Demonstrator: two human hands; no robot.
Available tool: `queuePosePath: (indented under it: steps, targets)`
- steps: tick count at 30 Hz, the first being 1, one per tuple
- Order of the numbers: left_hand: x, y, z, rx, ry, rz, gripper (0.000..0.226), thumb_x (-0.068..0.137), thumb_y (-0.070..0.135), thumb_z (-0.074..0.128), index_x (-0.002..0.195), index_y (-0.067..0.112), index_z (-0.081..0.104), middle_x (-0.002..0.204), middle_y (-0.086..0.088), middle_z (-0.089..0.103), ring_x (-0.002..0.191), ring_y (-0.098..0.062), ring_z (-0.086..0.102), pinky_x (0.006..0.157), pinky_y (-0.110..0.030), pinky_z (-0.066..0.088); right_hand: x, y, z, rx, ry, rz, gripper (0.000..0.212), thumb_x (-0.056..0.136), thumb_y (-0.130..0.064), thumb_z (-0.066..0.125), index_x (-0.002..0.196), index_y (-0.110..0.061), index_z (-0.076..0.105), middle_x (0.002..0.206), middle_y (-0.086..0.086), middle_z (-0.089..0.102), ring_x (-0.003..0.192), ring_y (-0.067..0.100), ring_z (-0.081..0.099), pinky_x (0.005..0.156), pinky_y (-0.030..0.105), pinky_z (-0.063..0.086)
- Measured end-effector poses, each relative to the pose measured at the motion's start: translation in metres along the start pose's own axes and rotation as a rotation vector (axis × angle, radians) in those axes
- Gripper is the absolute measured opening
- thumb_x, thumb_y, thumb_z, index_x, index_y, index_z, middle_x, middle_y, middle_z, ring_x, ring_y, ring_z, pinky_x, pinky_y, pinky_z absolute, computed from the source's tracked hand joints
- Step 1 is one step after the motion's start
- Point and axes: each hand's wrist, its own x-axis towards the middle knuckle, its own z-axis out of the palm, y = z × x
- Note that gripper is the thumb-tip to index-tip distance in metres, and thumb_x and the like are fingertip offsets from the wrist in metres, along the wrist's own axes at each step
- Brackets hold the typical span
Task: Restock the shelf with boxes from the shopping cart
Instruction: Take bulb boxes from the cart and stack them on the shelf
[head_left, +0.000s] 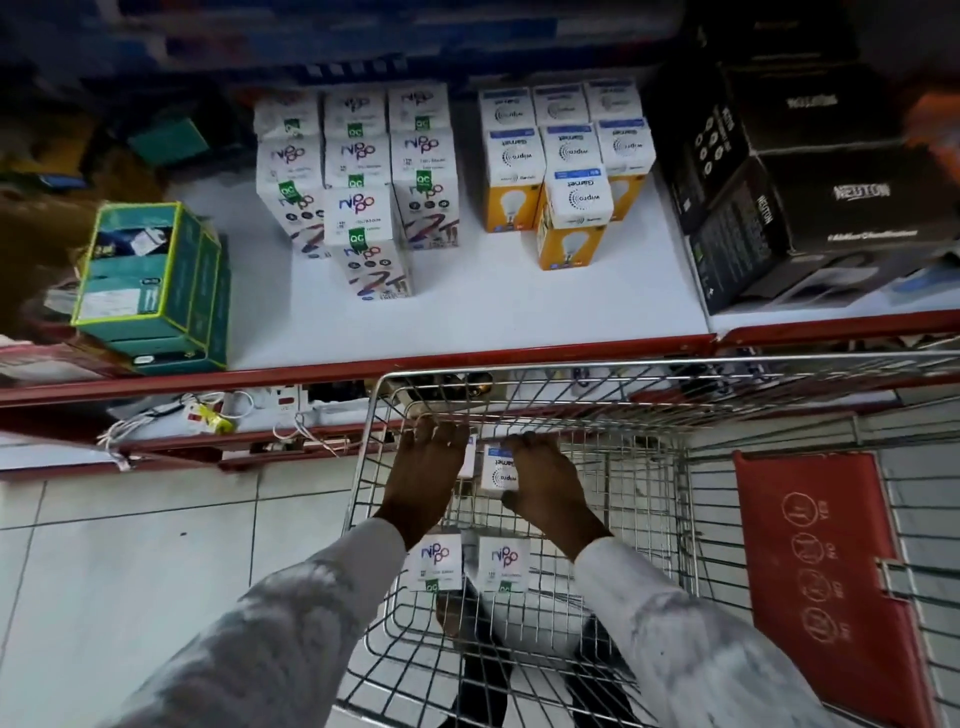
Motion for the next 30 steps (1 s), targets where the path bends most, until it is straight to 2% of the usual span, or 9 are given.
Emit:
queuePosePath:
  steps: [5,10,13,16,18,20,23,27,30]
  targets:
    - [-0.031,0.012,-0.081,-0.140,0.034,-0.034,0.073,0.072,0.020,0.073,0.140,0.015,0.046,0.136,-0.007,0.058,0.131,-0.032,0.047,0.101,-0.047,0.044,-0.041,-0.007,-0.075,0.167,0.055,-0.002,0.071,0.065,-0.032,0.080,0.131,-0.026,0.054,0.125,0.001,0.063,0.118,0.022,0.057,0.091,0.032,0.050]
    - [-0.064,0.014,-0.169,-0.336,0.210,-0.030,0.069,0.065,0.024,0.075,0.131,0.022,0.054,0.125,-0.002,0.063,0.120,-0.029,0.054,0.092,-0.042,0.053,-0.083,-0.003,-0.163,0.311,0.154,-0.019,0.071,0.056,-0.026,0.083,0.122,-0.028,0.058,0.118,0.000,0.065,0.107,0.018,0.063,0.087,0.036,0.056]
    - [-0.068,0.021,-0.218,-0.400,0.275,-0.017,0.073,0.065,0.024,0.076,0.134,0.026,0.051,0.124,0.002,0.063,0.114,-0.025,0.055,0.084,-0.038,0.055,-0.098,0.003,-0.217,0.310,0.178,-0.037,0.068,0.057,-0.020,0.086,0.120,-0.025,0.060,0.113,-0.002,0.066,0.098,0.014,0.064,0.078,0.023,0.053]
    - [-0.054,0.029,-0.252,-0.438,0.362,-0.018,0.072,0.063,0.026,0.078,0.131,0.028,0.052,0.122,0.001,0.065,0.109,-0.027,0.061,0.084,-0.040,0.057,-0.097,0.013,-0.264,0.318,0.218,-0.033,0.069,0.058,-0.015,0.086,0.122,-0.024,0.060,0.110,-0.002,0.065,0.090,0.010,0.062,0.063,0.007,0.043]
    - [-0.036,0.035,-0.267,-0.456,0.411,-0.037,0.071,0.063,0.026,0.081,0.129,0.028,0.053,0.121,-0.001,0.068,0.106,-0.028,0.065,0.084,-0.040,0.057,-0.088,0.021,-0.289,0.317,0.251,-0.035,0.071,0.058,-0.012,0.087,0.122,-0.022,0.060,0.110,-0.001,0.067,0.088,0.010,0.064,0.066,0.013,0.049]
    - [-0.012,0.040,-0.276,-0.477,0.428,-0.061,0.069,0.066,0.024,0.082,0.129,0.028,0.053,0.121,-0.003,0.070,0.104,-0.028,0.067,0.081,-0.040,0.058,-0.072,0.027,-0.307,0.296,0.316,-0.025,0.069,0.056,-0.009,0.087,0.120,-0.019,0.063,0.111,0.001,0.068,0.094,0.016,0.066,0.079,0.026,0.053]
    - [0.026,0.046,-0.278,-0.496,0.459,-0.094,0.068,0.069,0.020,0.081,0.130,0.026,0.052,0.121,-0.007,0.071,0.101,-0.029,0.070,0.077,-0.041,0.061,-0.035,0.040,-0.323,0.202,0.398,-0.022,0.064,0.056,-0.012,0.087,0.117,-0.015,0.067,0.114,0.009,0.063,0.100,0.025,0.064,0.088,0.029,0.050]
    - [0.070,0.048,-0.267,-0.495,0.483,-0.131,0.069,0.071,0.015,0.077,0.134,0.021,0.050,0.119,-0.012,0.072,0.102,-0.035,0.070,0.079,-0.042,0.060,0.013,0.056,-0.325,0.060,0.403,-0.072,0.044,0.058,-0.016,0.080,0.101,-0.015,0.071,0.093,0.003,0.054,0.090,0.025,0.060,0.068,0.023,0.036]
    - [0.089,0.050,-0.258,-0.462,0.504,-0.141,0.069,0.074,0.014,0.076,0.135,0.019,0.045,0.117,-0.014,0.073,0.099,-0.038,0.070,0.073,-0.041,0.057,0.037,0.061,-0.322,-0.021,0.410,-0.100,0.035,0.062,-0.015,0.071,0.097,-0.015,0.069,0.100,0.008,0.062,0.093,0.025,0.059,0.068,0.021,0.034]
